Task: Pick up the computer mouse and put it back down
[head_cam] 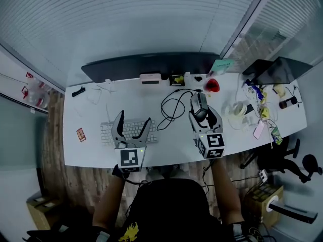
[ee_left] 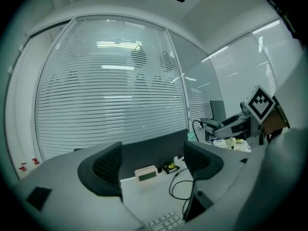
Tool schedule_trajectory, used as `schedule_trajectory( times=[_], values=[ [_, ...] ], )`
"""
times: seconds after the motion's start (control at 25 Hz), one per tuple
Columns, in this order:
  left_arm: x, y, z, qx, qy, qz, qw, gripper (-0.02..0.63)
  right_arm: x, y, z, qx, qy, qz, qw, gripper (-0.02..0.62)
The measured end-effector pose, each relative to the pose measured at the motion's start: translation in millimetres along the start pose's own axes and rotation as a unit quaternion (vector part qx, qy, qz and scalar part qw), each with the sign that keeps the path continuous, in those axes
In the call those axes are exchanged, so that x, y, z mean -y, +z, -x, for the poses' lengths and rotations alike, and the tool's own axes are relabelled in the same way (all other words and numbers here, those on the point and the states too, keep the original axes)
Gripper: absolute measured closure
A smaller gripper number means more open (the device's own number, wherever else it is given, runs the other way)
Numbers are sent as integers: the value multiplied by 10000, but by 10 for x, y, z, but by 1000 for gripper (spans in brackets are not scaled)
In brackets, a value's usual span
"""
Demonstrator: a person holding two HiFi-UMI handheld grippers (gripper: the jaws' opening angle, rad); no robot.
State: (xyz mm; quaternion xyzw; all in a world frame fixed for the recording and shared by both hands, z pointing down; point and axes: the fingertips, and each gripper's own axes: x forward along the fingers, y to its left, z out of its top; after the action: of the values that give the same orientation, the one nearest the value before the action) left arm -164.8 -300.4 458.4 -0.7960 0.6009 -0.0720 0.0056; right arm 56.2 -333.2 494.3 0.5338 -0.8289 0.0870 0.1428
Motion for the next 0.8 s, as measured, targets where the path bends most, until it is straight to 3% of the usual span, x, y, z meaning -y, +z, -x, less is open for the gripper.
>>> schedule_trajectory(
  times=[0.2, 0.36, 0.44, 0.6, 0.8],
  values=[
    [174, -661, 59, -627, -91, 136, 9979, 213, -64, -1272, -249, -1136, -130, -409, 9926, 296],
    [275, -1159, 247, -1079, -151, 188, 9939, 222, -245, -2470, -350, -2352, -85, -684, 9695, 296],
    [298, -1335, 376, -1320, -139, 277, 9908, 225, -310, -2877, -336, -2704, -136, -871, 9587, 296],
    [392, -1585, 578, -1850, -183, 471, 9814, 230, -431, -3198, -325, -2842, -176, -795, 9553, 304],
    [424, -1529, 665, -1757, -402, 424, 9827, 235, -516, -3411, -271, -3121, -274, -807, 9462, 300]
  ],
)
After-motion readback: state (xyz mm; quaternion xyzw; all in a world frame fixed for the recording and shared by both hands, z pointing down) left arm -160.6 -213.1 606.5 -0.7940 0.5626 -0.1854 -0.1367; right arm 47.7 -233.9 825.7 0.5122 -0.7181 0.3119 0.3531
